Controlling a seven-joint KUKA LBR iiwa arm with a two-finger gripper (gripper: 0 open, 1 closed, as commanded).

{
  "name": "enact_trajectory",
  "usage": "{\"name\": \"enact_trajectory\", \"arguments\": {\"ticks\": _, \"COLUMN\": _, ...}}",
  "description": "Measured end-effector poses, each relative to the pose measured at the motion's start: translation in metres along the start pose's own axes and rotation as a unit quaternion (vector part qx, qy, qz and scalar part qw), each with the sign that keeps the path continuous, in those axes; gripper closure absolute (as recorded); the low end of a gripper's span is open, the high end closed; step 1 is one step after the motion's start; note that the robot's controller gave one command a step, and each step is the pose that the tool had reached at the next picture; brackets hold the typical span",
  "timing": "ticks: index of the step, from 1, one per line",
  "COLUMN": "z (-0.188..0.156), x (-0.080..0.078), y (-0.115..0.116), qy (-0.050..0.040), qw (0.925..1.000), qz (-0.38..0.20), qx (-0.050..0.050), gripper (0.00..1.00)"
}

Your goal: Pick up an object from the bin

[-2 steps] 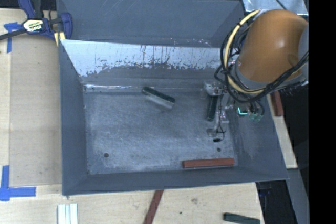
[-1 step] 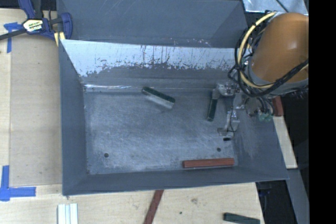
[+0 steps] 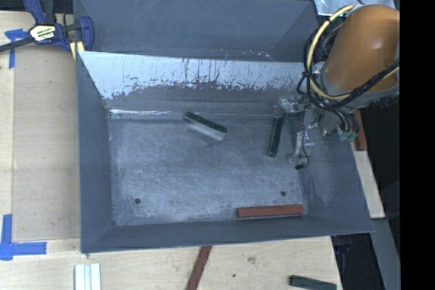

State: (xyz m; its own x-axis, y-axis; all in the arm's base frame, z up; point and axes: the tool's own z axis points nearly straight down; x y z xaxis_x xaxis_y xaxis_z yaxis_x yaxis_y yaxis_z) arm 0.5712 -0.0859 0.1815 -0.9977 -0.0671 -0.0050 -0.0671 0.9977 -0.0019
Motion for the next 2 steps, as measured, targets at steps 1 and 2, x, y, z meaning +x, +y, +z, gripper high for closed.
{"name": "enact_trajectory", "arguments": {"ticks": 1, "z": 0.016, "x": -0.014, "y": -0.012, "qy": -0.0011, "qw": 0.9942, "qz": -0.107, "qx": 0.000, "gripper": 0.00}}
{"name": "enact_trajectory", "arguments": {"ticks": 2, "z": 0.044, "x": -0.017, "y": -0.003, "qy": 0.0005, "qw": 0.9971, "qz": -0.076, "qx": -0.001, "gripper": 0.00}}
